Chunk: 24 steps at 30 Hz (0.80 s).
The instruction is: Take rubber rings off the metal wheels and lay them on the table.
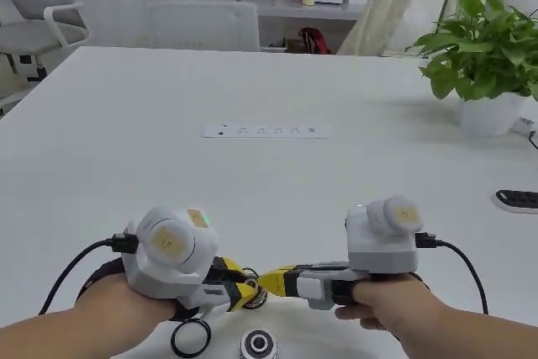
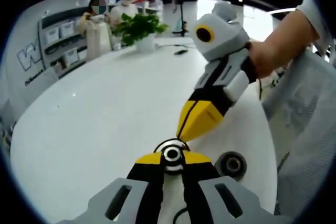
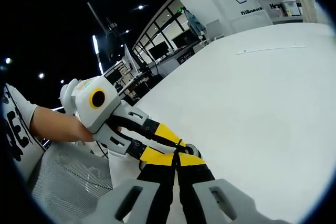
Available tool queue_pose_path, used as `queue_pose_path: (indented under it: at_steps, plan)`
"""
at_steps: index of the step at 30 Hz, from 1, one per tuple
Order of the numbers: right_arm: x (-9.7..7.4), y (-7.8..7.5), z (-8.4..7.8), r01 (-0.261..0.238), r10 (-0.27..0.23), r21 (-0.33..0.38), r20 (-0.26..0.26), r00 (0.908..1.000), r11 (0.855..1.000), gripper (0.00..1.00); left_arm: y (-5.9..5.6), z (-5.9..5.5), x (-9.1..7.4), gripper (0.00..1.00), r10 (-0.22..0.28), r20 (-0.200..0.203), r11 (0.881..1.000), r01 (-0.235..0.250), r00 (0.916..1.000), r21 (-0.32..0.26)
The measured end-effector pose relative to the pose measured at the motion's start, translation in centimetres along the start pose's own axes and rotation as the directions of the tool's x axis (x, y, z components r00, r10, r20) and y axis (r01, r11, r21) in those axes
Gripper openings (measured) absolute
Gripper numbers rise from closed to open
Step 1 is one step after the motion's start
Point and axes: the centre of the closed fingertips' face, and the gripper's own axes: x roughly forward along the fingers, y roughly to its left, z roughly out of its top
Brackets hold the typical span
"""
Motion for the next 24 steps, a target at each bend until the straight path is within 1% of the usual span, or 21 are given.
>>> queue_pose_path:
  at_steps: [7,9,13,18,21,24]
  plan:
    - [0.0,0.07,0.01,0.002,-0.002,-0.008,-0.002,1.0,1.0,0.0,0.07,0.01,0.04,0.13,0.01,0.0,1.0,-0.01,1.0,-0.002]
    - [0.01,0.06,0.05,0.003,-0.003,-0.011,-0.003,1.0,1.0,0.0,0.05,0.0,0.03,0.13,0.01,0.001,1.0,-0.01,1.0,-0.01]
    - [0.01,0.15,-0.01,0.002,-0.002,-0.014,-0.006,1.0,1.0,0.0,0.06,0.0,-0.01,0.13,0.004,0.002,1.0,-0.004,1.0,-0.024]
    - [0.05,0.16,-0.04,0.0,0.0,-0.015,-0.007,1.0,1.0,0.0,0.02,-0.03,-0.07,0.14,0.0,0.002,1.0,0.0,1.0,-0.027]
    - [0.07,0.14,-0.09,-0.001,0.001,-0.013,-0.008,1.0,1.0,0.0,-0.07,0.01,-0.16,0.16,-0.011,0.004,0.999,0.011,0.9999,-0.034]
    - [0.09,0.17,-0.16,-0.003,0.003,-0.012,-0.01,0.9999,1.0,0.0,-0.2,-0.06,-0.21,0.17,-0.017,0.002,0.999,0.017,0.9999,-0.028]
